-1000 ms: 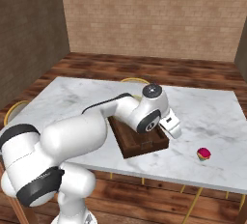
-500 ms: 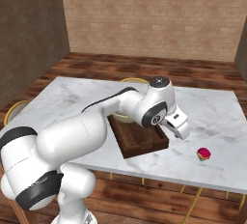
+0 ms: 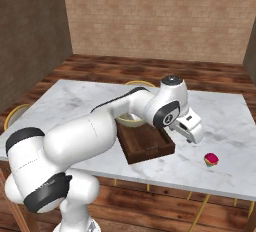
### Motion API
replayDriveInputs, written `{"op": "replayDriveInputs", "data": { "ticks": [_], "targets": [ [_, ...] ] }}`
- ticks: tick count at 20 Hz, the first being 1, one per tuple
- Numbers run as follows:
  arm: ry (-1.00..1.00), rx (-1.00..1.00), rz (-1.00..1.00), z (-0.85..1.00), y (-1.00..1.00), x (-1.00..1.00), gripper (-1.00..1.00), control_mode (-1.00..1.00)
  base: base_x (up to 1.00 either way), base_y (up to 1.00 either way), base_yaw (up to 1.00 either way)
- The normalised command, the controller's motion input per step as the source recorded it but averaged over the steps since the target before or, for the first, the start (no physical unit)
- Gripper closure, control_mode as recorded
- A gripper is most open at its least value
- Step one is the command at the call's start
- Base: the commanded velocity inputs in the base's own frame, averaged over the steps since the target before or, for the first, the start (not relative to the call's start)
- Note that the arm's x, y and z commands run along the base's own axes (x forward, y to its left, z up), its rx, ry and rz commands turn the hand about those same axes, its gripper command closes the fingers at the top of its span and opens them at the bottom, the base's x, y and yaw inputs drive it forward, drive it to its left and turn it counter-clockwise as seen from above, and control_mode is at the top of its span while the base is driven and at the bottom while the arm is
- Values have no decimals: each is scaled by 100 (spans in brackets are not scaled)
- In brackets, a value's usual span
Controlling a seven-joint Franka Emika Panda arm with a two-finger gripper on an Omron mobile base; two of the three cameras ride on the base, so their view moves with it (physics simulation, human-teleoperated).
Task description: Place the bowl with cake and the cupcake onto the tray.
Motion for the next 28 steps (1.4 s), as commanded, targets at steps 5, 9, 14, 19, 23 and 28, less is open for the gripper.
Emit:
{"op": "replayDriveInputs", "data": {
  "ticks": [5, 9, 14, 19, 23, 28],
  "targets": [
    [0, 1, 5, -13, -25, 0, -100, -100, 0, 0, 0],
    [0, 0, 4, -11, -21, 0, -100, -100, 0, 0, 0],
    [0, 1, 5, -7, -25, 0, -100, -100, 0, 0, 0],
    [0, 4, 4, -3, -27, 0, -100, -100, 0, 0, 0],
    [-2, 4, 6, -16, -19, 1, -100, -100, 0, 0, 0],
    [0, 2, 2, -7, -7, 0, -100, -100, 0, 0, 0]
  ]
}}
